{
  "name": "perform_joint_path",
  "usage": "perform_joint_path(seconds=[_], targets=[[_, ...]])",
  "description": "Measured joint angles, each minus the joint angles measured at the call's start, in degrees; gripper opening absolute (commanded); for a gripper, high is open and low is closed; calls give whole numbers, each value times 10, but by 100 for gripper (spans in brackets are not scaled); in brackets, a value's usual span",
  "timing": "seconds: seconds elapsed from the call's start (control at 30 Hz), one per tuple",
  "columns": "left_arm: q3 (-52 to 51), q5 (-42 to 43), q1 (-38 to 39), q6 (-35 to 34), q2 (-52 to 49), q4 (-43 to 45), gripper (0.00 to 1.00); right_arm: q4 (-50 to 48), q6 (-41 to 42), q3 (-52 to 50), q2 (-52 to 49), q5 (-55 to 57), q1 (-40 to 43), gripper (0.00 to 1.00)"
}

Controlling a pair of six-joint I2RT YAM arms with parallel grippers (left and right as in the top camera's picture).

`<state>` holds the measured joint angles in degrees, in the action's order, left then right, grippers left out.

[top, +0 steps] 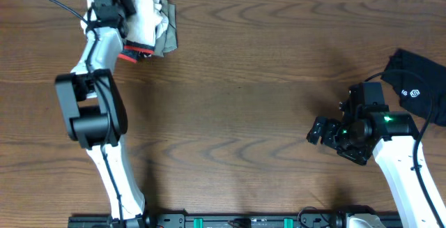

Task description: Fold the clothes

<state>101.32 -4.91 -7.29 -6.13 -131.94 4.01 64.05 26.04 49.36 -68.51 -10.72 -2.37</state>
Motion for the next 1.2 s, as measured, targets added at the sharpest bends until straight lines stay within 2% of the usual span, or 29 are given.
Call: perform_joint_path(seconds=[0.33, 0.53, 0.67, 0.9, 1.0, 1.2], targets=[[-5, -11, 5, 5, 44, 5, 19, -3, -1, 0, 0, 0, 0, 99], [-6, -2, 32, 5, 113, 36, 19, -5, -2, 0, 0, 0, 0, 99], [-2, 5, 54, 6, 119, 47, 19, 0, -4, 0, 0, 0, 0, 99], [-3, 4, 54, 12, 43, 22, 35, 0, -11, 0, 0, 0, 0, 99], [-5, 4, 52, 14, 9, 19, 47, 1, -11, 0, 0, 0, 0, 99], [-5, 6, 56, 18, 10, 26, 91, 8, -11, 0, 0, 0, 0, 99]])
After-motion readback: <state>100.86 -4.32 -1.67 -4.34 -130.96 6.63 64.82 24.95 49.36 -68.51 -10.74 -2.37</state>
